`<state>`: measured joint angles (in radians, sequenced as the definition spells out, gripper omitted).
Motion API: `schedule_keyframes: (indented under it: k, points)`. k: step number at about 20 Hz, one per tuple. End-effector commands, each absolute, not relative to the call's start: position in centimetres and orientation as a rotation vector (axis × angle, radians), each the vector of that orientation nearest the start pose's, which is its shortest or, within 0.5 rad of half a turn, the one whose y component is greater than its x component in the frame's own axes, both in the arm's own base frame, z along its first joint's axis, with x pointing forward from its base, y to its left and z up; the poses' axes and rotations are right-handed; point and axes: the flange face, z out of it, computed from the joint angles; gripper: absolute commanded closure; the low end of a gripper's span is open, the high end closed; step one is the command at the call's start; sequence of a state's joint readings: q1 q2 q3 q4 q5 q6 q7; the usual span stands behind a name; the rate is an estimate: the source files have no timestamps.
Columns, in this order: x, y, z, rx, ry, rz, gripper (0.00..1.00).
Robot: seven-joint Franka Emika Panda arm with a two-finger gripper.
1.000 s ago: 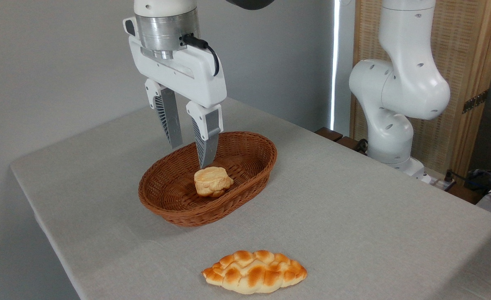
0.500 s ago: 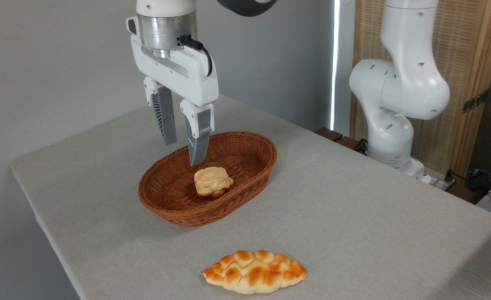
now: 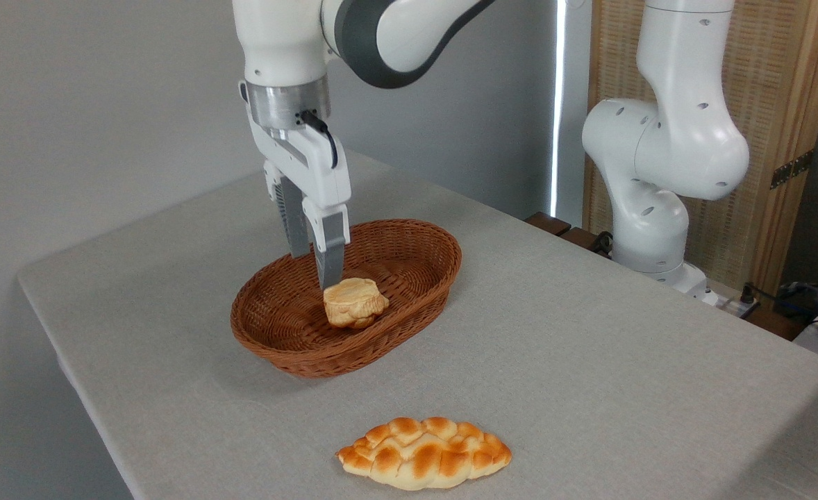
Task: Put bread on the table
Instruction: 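Lower the open gripper down onto the round bun in the basket, then close the gripper fingers around the round bun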
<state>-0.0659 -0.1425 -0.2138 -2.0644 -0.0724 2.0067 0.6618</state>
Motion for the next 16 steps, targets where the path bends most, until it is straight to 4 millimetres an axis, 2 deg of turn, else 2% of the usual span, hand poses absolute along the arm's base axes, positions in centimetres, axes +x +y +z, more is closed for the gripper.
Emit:
schedule_keyframes:
  k: [1,6,16]
  points:
    - [49.0,-14.9,48.1,-2.717,1.505,-0.085,0.00]
    - [48.3,-15.3,45.9,-2.697,1.554,-0.018,0.00]
    - [48.1,-16.7,43.3,-2.670,1.602,-0.030,0.00]
